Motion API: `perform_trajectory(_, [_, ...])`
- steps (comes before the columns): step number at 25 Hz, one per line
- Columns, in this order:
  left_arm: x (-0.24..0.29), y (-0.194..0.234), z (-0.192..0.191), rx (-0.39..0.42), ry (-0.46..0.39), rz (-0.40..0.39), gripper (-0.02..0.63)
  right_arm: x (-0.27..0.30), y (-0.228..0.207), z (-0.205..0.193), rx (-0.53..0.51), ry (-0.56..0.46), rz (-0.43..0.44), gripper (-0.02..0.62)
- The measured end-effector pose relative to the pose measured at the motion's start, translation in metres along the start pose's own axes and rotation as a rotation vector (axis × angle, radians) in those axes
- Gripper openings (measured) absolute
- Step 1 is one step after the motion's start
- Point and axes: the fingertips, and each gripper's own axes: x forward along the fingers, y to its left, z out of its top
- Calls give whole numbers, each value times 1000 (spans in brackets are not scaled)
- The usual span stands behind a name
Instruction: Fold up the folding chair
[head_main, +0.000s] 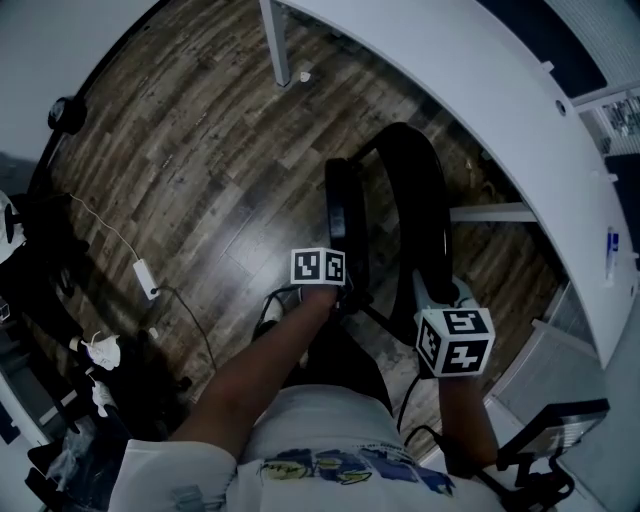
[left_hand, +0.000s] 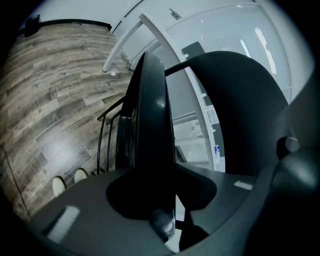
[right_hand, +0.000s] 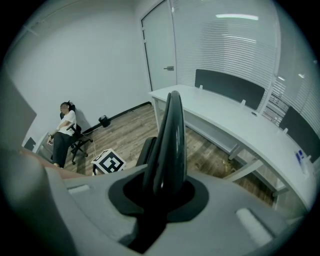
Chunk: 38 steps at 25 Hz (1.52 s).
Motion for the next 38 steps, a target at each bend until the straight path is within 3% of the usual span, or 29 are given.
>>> perform_trajectory(9, [-13, 1, 7, 29, 1, 46, 130, 2, 10, 10, 35, -22, 21, 54])
perform_trajectory(19, [-46, 3, 45, -97, -78, 35, 130, 13, 64, 71, -124, -28, 58, 54])
perform_trajectory(38, [-114, 48, 220, -204, -234, 65, 129, 93, 153, 231, -323, -74, 131, 52])
